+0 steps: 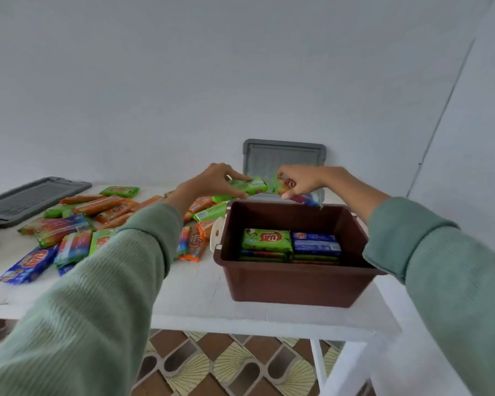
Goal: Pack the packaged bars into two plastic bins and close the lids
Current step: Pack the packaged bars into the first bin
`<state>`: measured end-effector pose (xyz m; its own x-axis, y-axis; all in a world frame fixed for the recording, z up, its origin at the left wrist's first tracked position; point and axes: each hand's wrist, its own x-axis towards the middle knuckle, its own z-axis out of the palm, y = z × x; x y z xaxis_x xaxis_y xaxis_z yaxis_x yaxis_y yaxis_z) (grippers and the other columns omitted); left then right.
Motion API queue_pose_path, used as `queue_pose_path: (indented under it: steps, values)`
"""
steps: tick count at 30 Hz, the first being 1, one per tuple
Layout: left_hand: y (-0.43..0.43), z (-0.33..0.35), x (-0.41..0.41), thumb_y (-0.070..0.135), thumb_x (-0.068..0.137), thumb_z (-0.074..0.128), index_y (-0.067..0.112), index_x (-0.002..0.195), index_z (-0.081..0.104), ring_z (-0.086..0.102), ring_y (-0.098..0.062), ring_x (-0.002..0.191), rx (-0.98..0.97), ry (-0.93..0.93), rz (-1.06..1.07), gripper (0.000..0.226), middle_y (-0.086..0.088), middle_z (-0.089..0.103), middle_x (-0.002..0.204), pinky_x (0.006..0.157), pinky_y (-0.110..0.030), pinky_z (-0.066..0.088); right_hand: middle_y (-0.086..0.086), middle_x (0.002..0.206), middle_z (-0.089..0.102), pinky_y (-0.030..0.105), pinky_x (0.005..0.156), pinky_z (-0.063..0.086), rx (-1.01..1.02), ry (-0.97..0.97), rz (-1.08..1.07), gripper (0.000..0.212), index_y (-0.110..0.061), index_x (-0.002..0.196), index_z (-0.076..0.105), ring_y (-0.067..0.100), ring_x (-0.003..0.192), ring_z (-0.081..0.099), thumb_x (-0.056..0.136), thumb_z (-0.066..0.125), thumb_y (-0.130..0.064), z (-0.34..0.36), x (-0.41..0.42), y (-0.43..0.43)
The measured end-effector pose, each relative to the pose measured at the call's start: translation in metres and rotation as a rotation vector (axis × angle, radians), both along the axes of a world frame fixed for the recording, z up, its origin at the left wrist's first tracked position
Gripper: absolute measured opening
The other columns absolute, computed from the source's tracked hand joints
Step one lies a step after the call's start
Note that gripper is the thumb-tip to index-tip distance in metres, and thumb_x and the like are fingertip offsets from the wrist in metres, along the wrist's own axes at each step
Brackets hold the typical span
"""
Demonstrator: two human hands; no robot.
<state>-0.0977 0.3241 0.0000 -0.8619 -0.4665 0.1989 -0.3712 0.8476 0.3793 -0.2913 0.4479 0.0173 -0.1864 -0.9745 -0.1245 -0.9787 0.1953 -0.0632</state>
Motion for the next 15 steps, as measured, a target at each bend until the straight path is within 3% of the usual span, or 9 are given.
queue_pose_path:
  steps: [3, 7, 12, 15]
  values:
    - [0.027, -0.012, -0.028, 0.036, 0.073, 0.076, 0.026, 0.122, 0.062, 0.047, -0.012, 0.091, -0.002, -0.081, -0.091, 0.052, 0.002, 0.052, 0.095, 0.077, -0.023, 0.034, 0.017, 0.136, 0.045, 0.036, 0.096, 0.039, 0.083, 0.014, -0.064, 0.067, -0.005, 0.136, 0.03, 0.031, 0.119, 0.048, 0.086, 0.063, -0.034, -0.016, -0.014, 0.03]
    - [0.048, -0.043, -0.054, 0.037, 0.075, 0.074, 0.028, 0.127, 0.057, 0.048, -0.017, 0.094, -0.048, -0.245, -0.205, 0.055, -0.003, 0.051, 0.096, 0.073, -0.023, 0.028, 0.013, 0.136, 0.045, 0.035, 0.093, 0.04, 0.156, 0.103, -0.088, 0.068, -0.01, 0.137, 0.031, 0.03, 0.119, 0.049, 0.085, 0.064, -0.038, -0.047, -0.015, 0.06]
    - [0.045, -0.081, -0.062, 0.037, 0.077, 0.072, 0.031, 0.13, 0.053, 0.045, -0.023, 0.115, -0.084, -0.33, -0.18, 0.056, -0.009, 0.05, 0.12, 0.099, -0.026, 0.03, 0.014, 0.134, 0.044, 0.04, 0.092, 0.041, 0.1, 0.237, -0.08, 0.071, -0.013, 0.138, 0.03, 0.031, 0.122, 0.046, 0.083, 0.063, -0.043, -0.078, -0.004, 0.067]
    - [0.042, -0.09, -0.062, 0.034, 0.076, 0.073, 0.027, 0.129, 0.055, 0.045, -0.022, 0.116, -0.098, -0.294, -0.175, 0.056, -0.008, 0.049, 0.122, 0.1, -0.026, 0.031, 0.016, 0.135, 0.041, 0.041, 0.095, 0.039, 0.088, 0.291, -0.089, 0.07, -0.011, 0.138, 0.03, 0.031, 0.124, 0.042, 0.084, 0.062, -0.041, -0.091, 0.0, 0.063]
